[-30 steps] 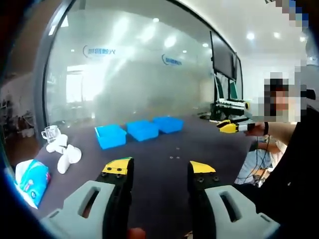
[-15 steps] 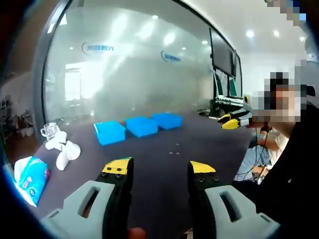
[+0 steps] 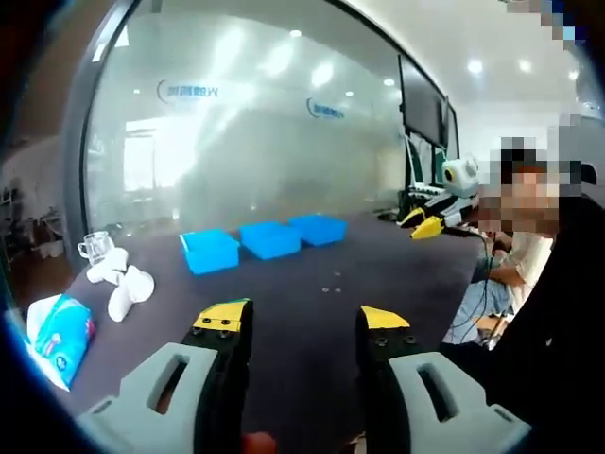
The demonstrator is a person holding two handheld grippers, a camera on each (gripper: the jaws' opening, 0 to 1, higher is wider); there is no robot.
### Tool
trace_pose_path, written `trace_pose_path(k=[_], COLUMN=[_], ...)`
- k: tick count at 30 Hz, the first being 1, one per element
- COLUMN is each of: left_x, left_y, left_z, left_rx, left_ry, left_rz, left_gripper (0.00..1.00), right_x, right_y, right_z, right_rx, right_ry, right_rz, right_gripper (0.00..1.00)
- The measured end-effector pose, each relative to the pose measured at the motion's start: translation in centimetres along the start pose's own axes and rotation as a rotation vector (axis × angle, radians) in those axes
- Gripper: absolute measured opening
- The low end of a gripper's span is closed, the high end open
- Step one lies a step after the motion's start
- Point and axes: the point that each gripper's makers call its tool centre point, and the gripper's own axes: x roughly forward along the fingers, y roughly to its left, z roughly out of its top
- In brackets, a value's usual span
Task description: Sort the screws, nuts, and washers into the corresponding bins
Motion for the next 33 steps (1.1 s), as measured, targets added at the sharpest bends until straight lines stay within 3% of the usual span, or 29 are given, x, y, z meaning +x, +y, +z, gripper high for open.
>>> trace_pose_path(k=[12, 21, 33], left_x=[-0.2, -0.4, -0.7], left_y=[0.4, 0.7, 0.8], left_z=[0.0, 0.0, 0.1], left_rx=[-0.007, -0.015, -0.019], left_ry=[-0.004, -0.009, -0.013], left_rz=[0.010, 0.019, 0.025], left_gripper=[0.44, 0.44, 0.44], right_x=[3.6, 6.6, 10.9], right_y=[0.7, 0.6, -0.1], right_z=[1.3, 1.4, 1.4], right_rx=[-0.139, -0.175, -0.174], right_ry=[0.127, 0.218, 0.292], right_rz=[0.102, 0.160, 0.193], right_gripper=[0.29, 0.28, 0.27])
